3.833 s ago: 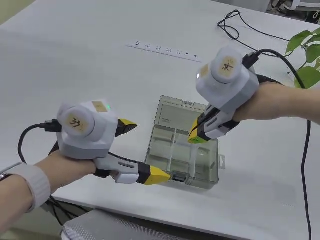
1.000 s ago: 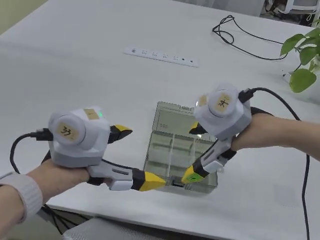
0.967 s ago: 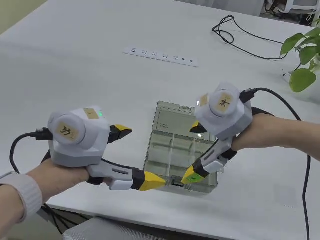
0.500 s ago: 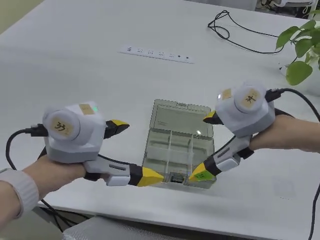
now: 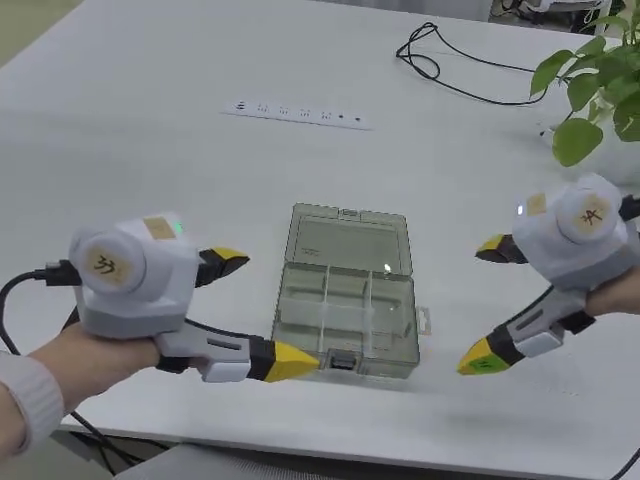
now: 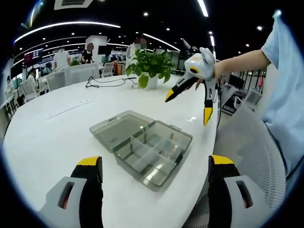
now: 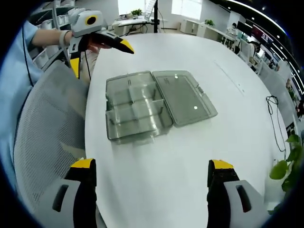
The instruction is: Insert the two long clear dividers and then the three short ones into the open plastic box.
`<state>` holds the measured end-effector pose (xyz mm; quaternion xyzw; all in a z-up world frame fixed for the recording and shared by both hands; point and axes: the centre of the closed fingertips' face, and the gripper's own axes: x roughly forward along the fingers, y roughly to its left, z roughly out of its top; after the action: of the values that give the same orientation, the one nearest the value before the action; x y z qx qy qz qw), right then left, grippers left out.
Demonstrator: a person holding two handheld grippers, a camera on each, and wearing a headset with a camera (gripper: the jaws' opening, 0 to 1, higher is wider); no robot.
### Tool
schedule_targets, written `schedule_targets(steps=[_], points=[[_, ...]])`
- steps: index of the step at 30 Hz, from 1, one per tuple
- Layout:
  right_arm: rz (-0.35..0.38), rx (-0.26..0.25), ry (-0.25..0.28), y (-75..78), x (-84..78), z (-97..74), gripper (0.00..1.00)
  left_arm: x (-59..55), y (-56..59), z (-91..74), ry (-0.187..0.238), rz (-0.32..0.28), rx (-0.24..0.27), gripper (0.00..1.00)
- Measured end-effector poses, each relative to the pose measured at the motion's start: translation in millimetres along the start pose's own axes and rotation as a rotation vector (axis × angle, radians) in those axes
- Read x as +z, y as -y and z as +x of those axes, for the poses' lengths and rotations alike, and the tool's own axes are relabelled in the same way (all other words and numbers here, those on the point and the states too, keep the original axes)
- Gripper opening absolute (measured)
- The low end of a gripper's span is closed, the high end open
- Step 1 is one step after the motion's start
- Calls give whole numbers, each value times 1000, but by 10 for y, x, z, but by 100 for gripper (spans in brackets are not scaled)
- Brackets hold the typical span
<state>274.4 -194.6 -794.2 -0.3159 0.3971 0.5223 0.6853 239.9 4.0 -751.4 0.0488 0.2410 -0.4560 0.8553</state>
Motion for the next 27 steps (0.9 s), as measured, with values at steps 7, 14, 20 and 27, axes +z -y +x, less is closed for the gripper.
schedule_targets(steps=[7,14,20,27], points=[[-16,31,-110,19,-511,-44,92,-27,4,-38,-8,1,1,94],[-6,69,-200,-6,-874,-33,81,-65,-1,-55,-19,-4,4,93],[-42,120,-251,-122,-1025,-26,63,-68,10,-51,-19,-10,6,93],[-53,147,-294,-155,-1153,-9,51,-80,4,-67,-24,-9,10,93]])
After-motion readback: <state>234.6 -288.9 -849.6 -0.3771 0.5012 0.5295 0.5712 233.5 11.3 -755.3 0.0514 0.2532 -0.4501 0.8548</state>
